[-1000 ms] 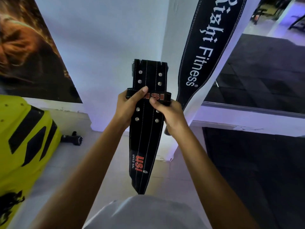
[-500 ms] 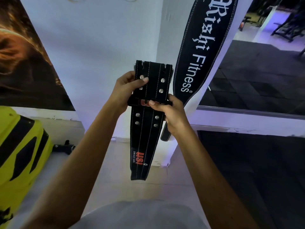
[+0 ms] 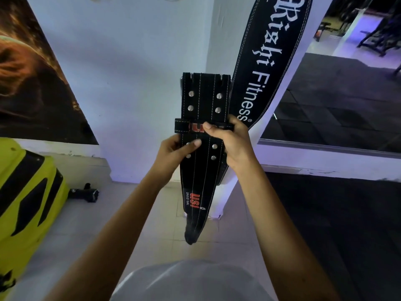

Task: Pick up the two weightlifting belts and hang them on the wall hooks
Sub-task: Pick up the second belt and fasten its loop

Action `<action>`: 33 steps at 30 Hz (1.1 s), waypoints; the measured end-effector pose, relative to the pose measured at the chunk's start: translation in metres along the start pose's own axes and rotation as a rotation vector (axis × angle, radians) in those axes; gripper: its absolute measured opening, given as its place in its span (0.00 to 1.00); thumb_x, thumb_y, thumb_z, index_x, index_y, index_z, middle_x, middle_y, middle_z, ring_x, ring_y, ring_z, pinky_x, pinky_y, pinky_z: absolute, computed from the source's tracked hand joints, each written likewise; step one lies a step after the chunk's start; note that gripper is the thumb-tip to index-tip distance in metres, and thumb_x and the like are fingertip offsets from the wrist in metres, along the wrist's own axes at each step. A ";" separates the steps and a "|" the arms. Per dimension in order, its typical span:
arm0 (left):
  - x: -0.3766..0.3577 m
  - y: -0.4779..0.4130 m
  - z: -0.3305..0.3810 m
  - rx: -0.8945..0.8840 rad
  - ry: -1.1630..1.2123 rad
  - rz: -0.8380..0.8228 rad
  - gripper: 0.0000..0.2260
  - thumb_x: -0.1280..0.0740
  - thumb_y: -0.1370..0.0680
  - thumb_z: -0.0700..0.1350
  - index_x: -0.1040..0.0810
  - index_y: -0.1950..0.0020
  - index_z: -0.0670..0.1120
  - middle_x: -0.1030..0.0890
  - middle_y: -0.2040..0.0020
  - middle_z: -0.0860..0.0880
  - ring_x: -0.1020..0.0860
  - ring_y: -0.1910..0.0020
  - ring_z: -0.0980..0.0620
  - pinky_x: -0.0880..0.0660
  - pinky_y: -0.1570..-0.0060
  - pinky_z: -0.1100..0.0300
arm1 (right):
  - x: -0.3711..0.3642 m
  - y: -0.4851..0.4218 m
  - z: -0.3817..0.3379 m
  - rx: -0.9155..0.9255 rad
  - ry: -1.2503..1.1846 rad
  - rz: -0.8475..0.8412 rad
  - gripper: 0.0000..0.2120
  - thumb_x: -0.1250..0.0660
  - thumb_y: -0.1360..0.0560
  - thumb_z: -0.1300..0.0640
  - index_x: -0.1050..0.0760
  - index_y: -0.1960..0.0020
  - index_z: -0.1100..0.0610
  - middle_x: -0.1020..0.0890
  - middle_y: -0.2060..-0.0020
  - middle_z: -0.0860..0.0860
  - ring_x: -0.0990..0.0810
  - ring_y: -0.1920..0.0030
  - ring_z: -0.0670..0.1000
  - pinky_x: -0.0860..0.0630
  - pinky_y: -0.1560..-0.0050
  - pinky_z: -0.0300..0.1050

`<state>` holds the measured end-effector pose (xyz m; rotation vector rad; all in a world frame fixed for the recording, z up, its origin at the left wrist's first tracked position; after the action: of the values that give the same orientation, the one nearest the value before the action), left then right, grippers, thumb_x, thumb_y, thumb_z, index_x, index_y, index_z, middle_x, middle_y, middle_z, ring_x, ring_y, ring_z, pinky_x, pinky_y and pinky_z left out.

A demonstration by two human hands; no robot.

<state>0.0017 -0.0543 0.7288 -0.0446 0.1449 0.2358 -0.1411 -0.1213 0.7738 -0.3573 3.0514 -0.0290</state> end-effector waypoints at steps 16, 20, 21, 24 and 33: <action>-0.019 0.011 0.048 -0.100 -0.038 0.044 0.12 0.36 0.20 0.45 0.24 0.40 0.41 0.16 0.49 0.46 0.17 0.51 0.50 0.21 0.56 0.59 | -0.004 0.033 -0.016 0.051 0.064 -0.061 0.13 0.39 0.21 0.43 0.24 0.45 0.51 0.18 0.52 0.46 0.21 0.53 0.41 0.24 0.53 0.45; -0.031 0.017 0.053 0.012 0.122 0.088 0.15 0.40 0.19 0.54 0.24 0.44 0.44 0.17 0.53 0.46 0.17 0.55 0.49 0.21 0.58 0.57 | -0.013 0.042 -0.014 -0.108 -0.178 -0.029 0.27 0.35 0.29 0.35 0.22 0.42 0.55 0.19 0.41 0.62 0.20 0.43 0.60 0.28 0.38 0.68; -0.032 0.018 0.054 0.031 0.169 0.093 0.14 0.41 0.19 0.55 0.24 0.47 0.46 0.16 0.56 0.48 0.17 0.58 0.50 0.21 0.60 0.56 | -0.014 0.044 -0.013 -0.149 -0.238 -0.026 0.28 0.35 0.29 0.34 0.22 0.41 0.55 0.20 0.39 0.62 0.21 0.40 0.63 0.30 0.35 0.70; -0.035 0.020 0.055 0.106 0.333 0.064 0.17 0.42 0.20 0.58 0.22 0.56 0.49 0.16 0.63 0.51 0.17 0.63 0.52 0.21 0.63 0.58 | -0.005 0.042 -0.014 -0.225 -0.363 -0.049 0.24 0.38 0.25 0.36 0.19 0.50 0.57 0.15 0.51 0.57 0.17 0.49 0.60 0.22 0.45 0.56; -0.042 0.016 0.068 0.131 0.351 0.048 0.14 0.37 0.22 0.53 0.24 0.65 0.49 0.25 0.72 0.52 0.24 0.75 0.53 0.28 0.74 0.66 | -0.002 0.046 -0.026 -0.142 -0.434 -0.100 0.05 0.29 0.31 0.56 0.23 0.64 0.50 0.19 0.63 0.49 0.19 0.56 0.54 0.24 0.49 0.52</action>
<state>-0.0333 -0.0447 0.8021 0.0483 0.5110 0.2641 -0.1517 -0.0759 0.7984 -0.4567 2.6109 0.2294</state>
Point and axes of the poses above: each hand's wrist, its own y-axis away from the middle knuckle, its own x-axis out of the back of the hand, z = x × y, the point moved 3 cm from there along -y, towards the middle knuckle
